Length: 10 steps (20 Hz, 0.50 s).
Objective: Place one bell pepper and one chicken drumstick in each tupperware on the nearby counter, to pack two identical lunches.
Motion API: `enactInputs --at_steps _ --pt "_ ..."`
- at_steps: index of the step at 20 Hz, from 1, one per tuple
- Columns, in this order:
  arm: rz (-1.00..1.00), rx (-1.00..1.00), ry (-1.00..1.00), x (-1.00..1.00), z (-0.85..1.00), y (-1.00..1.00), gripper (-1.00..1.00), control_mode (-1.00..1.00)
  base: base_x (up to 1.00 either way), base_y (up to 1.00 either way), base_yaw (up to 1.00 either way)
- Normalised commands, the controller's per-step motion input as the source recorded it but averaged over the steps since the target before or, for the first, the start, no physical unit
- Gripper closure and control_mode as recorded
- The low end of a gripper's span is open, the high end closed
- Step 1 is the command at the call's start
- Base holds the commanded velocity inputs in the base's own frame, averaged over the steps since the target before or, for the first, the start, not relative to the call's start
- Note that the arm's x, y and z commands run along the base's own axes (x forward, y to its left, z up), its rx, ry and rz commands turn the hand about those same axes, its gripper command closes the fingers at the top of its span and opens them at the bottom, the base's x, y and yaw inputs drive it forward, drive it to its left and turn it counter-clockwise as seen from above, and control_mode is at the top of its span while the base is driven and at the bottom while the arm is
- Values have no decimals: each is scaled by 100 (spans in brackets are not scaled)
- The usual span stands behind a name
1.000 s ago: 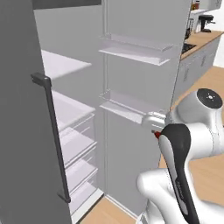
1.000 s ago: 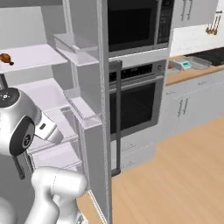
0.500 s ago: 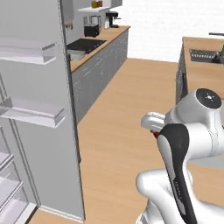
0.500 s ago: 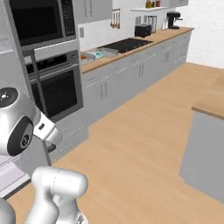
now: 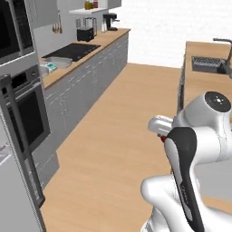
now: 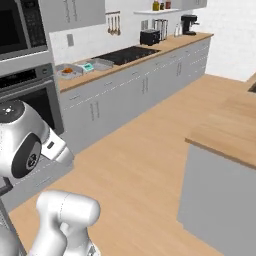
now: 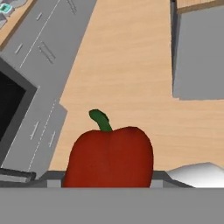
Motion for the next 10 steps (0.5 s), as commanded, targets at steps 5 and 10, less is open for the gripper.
enactInputs --at_steps 5,10 --pt "0 0 0 0 0 0 100 100 100 -5 47" --pt "0 0 0 0 0 0 100 100 100 -9 26"
